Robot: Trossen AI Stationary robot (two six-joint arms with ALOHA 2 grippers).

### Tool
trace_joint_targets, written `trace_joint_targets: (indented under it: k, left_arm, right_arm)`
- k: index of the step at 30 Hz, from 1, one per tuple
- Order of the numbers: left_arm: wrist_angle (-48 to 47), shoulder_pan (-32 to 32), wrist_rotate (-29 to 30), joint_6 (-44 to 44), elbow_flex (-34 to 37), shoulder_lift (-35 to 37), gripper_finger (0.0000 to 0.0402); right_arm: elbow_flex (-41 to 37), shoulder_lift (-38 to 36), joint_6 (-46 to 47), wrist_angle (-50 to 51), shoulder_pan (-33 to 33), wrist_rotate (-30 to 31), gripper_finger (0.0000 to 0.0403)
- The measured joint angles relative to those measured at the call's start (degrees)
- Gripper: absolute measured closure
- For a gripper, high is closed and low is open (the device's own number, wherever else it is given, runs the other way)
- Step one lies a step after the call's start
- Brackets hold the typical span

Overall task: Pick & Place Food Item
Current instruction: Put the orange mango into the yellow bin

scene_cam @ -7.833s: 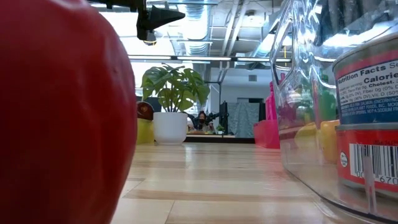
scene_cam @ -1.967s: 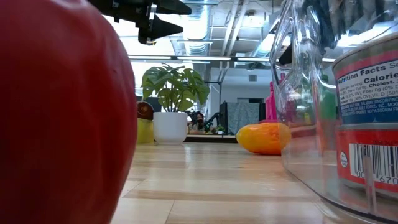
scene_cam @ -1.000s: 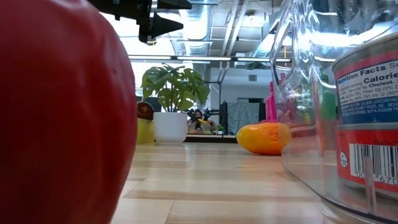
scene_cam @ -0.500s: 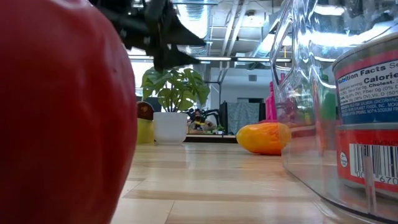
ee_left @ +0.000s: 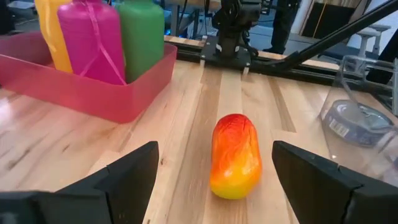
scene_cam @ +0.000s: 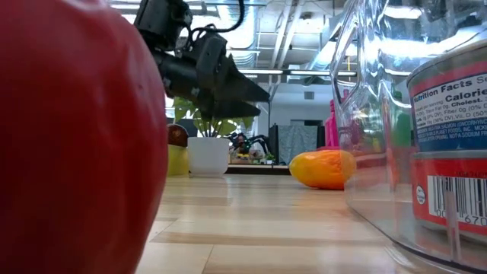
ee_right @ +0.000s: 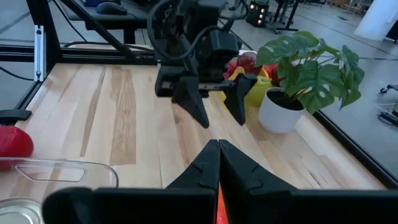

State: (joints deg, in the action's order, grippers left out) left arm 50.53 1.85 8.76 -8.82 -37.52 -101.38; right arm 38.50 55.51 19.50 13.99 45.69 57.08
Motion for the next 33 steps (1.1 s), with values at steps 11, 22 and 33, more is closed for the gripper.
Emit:
trace_joint_targets:
  k: [11, 22, 33]
  left_arm:
    - [1.4, 0.5, -2.3, 6.4, -7.4, -11.6, 0.0097]
    - [0.6, 0.5, -3.3, 10.1, -15.8, -20.3, 0.0097]
    - [-2.7, 0.4, -6.9, 10.1, -18.9, -23.3, 0.0097]
  right_arm:
    - [0.0, 0.0, -0.6, -0.3, -0.1, 0.4, 0.0403]
    - [0.0, 0.0, -2.1, -0.4, -0.1, 0.4, 0.0403]
    - [0.0, 0.0, -2.1, -0.4, -0.1, 0.5, 0.0403]
